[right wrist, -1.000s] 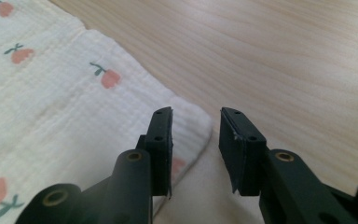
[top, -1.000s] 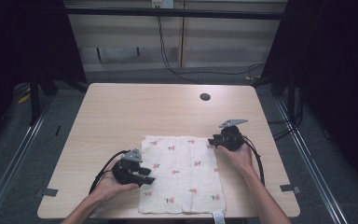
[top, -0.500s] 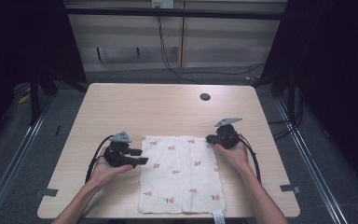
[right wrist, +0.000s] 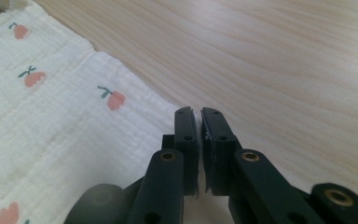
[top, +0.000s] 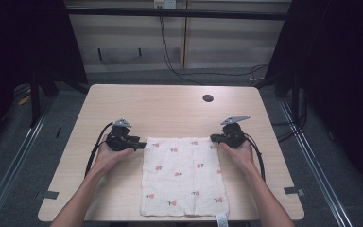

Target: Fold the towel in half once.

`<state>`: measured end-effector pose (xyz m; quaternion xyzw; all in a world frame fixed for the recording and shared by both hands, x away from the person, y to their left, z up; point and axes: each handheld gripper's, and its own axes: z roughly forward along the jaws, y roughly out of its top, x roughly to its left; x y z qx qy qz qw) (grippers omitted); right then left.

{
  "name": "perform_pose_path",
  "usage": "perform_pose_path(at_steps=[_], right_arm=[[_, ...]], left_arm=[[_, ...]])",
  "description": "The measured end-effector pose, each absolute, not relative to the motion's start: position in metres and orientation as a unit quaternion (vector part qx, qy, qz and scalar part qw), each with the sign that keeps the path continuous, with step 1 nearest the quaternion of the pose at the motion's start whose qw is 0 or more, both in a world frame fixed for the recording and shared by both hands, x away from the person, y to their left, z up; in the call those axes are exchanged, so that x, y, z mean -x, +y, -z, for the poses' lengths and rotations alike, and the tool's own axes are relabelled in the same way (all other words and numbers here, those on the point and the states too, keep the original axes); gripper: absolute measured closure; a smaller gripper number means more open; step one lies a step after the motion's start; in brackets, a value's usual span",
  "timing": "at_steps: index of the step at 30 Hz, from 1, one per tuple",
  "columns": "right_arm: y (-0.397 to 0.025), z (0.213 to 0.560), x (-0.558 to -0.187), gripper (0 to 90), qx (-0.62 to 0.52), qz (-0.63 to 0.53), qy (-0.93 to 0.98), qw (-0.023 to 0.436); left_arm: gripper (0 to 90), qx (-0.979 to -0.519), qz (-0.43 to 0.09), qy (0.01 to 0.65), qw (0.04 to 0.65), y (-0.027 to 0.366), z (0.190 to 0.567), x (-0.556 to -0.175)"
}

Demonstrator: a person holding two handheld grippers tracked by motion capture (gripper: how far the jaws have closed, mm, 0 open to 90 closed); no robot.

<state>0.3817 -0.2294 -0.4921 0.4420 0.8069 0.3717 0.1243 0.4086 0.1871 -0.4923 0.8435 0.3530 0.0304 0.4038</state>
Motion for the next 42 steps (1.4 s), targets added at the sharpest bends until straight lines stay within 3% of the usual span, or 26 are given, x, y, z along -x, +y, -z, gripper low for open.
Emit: perform_pose_path(at_steps=[10,14,18,19,33,42], right_arm=[[-0.227,0.497,-0.383,85.4,-0.437,-0.376,0.808,0.120],[-0.228,0.496,-0.382,85.4,-0.438,-0.380,0.806,0.118],[-0.230,0.495,-0.383,85.6,-0.442,-0.383,0.803,0.118],[-0.230,0.495,-0.383,85.9,-0.437,-0.385,0.804,0.117],[-0.238,0.472,-0.383,86.2,-0.441,-0.425,0.782,0.115],[-0.246,0.455,-0.384,86.1,-0.438,-0.442,0.773,0.123]], left_arm=[[59.0,-0.841,-0.030,0.361,0.403,0.172,0.504,-0.421],[67.7,-0.837,-0.024,0.358,0.413,0.170,0.507,-0.424],[86.7,-0.840,-0.023,0.352,0.412,0.167,0.508,-0.425],[87.6,-0.834,-0.026,0.359,0.417,0.167,0.507,-0.425],[88.3,-0.824,-0.009,0.331,0.460,0.175,0.462,-0.421],[88.4,-0.819,-0.029,0.320,0.475,0.180,0.432,-0.419]])
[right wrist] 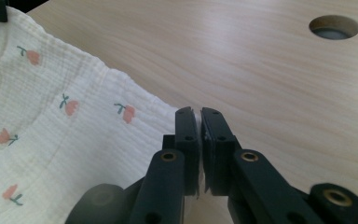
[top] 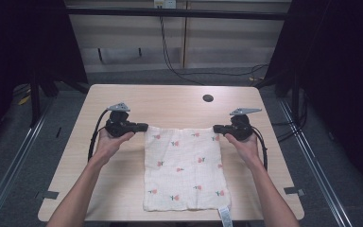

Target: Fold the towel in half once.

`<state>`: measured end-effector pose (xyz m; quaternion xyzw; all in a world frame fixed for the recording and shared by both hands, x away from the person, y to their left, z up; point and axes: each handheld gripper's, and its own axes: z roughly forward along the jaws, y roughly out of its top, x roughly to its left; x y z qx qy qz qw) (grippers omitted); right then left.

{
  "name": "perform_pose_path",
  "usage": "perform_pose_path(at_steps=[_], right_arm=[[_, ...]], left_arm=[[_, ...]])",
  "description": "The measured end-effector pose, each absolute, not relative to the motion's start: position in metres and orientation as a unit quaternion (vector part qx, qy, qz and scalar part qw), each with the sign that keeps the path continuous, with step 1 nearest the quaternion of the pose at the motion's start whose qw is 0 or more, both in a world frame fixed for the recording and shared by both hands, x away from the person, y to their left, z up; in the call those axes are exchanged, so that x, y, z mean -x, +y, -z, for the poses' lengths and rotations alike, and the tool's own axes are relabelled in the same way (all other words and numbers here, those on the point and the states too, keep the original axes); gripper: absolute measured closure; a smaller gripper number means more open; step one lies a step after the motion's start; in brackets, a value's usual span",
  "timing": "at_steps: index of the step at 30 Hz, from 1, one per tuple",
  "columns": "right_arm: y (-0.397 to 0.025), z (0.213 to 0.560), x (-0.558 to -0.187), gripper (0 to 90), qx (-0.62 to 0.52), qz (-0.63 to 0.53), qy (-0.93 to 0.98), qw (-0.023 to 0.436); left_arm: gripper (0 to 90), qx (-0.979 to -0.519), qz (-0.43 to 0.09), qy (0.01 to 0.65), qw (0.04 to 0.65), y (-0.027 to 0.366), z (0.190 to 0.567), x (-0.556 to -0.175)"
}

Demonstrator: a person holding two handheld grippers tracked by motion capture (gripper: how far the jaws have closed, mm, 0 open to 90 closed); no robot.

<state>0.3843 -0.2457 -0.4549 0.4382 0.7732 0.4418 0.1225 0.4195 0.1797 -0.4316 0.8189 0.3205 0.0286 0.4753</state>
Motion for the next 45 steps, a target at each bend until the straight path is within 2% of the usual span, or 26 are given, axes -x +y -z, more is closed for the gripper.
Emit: perform_pose_path(at_steps=[15,23,45], right_arm=[[-0.253,0.432,-0.381,86.2,-0.432,-0.467,0.760,0.136],[-0.255,0.426,-0.352,86.1,-0.404,-0.470,0.771,0.145],[-0.260,0.428,-0.291,85.9,-0.368,-0.471,0.792,0.126]], left_arm=[[88.5,-0.814,-0.040,0.309,0.490,0.181,0.416,-0.413],[88.4,-0.819,-0.054,0.281,0.498,0.182,0.413,-0.389],[88.4,-0.833,-0.033,0.241,0.497,0.184,0.421,-0.340]])
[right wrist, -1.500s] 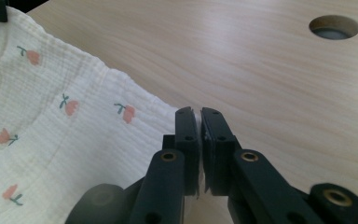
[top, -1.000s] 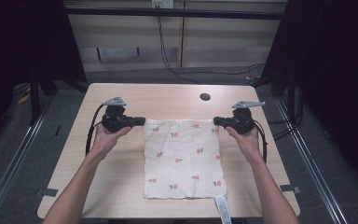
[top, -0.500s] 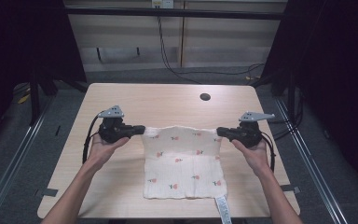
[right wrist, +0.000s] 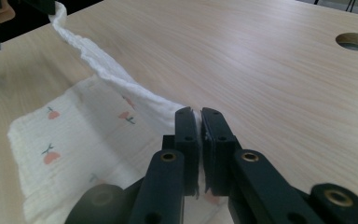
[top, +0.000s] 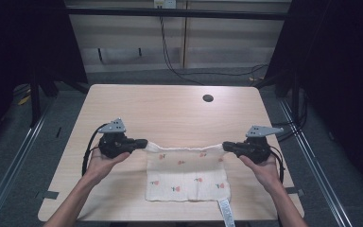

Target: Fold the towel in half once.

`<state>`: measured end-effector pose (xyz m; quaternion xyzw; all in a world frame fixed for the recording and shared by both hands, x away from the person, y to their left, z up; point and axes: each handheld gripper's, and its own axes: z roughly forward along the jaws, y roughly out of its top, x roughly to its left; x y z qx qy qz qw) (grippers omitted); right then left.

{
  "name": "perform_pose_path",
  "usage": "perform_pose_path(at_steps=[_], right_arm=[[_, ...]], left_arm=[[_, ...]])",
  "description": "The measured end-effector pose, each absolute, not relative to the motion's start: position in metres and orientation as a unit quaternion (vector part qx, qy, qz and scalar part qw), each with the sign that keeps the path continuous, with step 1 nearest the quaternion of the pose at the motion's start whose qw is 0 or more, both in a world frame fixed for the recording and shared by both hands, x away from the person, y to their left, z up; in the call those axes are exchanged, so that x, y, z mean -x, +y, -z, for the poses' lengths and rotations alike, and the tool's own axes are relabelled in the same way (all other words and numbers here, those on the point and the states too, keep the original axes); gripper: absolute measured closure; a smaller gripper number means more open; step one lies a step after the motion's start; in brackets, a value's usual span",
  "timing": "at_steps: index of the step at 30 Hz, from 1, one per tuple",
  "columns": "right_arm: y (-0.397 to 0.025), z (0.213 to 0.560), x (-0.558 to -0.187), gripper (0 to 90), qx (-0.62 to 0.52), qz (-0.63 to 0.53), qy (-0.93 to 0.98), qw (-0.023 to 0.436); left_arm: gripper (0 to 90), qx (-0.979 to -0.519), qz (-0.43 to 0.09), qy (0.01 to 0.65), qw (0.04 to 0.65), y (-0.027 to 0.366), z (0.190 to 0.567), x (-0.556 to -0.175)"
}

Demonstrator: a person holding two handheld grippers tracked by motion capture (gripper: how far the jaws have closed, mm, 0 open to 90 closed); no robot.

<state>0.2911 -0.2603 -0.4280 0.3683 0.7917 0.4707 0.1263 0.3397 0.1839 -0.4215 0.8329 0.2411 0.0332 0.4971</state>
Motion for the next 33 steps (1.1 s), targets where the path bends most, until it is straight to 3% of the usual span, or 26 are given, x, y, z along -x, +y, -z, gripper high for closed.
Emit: perform_pose_path(at_steps=[12,33], right_arm=[[-0.259,0.433,-0.261,85.8,-0.362,-0.460,0.802,0.120],[-0.262,0.469,-0.232,84.2,-0.376,-0.433,0.815,0.080]], left_arm=[[88.4,-0.848,-0.032,0.225,0.478,0.187,0.422,-0.314],[88.3,-0.876,0.000,0.211,0.434,0.181,0.461,-0.280]])
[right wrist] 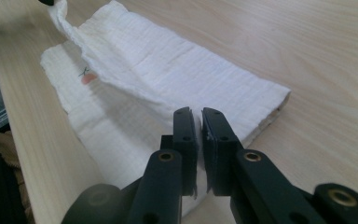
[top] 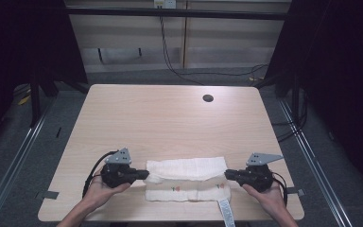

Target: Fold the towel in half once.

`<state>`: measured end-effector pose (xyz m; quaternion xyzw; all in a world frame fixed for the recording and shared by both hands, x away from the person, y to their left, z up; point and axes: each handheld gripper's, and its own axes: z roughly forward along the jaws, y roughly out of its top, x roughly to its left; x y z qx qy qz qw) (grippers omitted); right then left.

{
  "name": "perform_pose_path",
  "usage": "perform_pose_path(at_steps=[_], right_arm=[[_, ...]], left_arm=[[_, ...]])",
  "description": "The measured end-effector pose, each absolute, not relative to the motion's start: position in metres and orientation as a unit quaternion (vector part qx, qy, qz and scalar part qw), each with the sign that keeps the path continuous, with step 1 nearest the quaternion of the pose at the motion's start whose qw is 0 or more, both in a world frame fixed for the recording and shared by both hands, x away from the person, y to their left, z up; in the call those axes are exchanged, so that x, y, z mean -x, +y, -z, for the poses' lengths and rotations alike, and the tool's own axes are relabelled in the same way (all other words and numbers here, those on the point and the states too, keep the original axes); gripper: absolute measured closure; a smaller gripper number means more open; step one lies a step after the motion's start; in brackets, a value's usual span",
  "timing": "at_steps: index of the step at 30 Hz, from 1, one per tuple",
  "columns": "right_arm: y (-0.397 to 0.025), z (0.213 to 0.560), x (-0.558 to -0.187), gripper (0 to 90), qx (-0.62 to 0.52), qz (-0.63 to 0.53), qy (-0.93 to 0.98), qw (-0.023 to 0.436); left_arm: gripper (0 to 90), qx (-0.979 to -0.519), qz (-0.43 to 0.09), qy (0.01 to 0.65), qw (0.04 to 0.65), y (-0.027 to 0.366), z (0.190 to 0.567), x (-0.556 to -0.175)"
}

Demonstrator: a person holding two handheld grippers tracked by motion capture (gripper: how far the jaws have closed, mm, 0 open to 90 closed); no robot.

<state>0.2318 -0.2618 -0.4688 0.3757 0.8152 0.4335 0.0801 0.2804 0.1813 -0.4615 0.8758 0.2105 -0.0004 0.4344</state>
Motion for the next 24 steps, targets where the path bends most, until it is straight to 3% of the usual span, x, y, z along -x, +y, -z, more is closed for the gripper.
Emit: perform_pose_path(at_steps=[7,15,24], right_arm=[[-0.258,0.483,-0.220,77.9,-0.379,-0.410,0.826,0.077],[-0.263,0.484,-0.216,78.9,-0.385,-0.416,0.821,0.073],[-0.270,0.476,-0.213,74.2,-0.392,-0.429,0.809,0.088]], left_arm=[[87.5,-0.882,0.030,0.197,0.427,0.175,0.472,-0.277],[84.2,-0.883,0.049,0.189,0.427,0.180,0.474,-0.269],[71.2,-0.859,0.057,0.196,0.468,0.187,0.464,-0.267]])
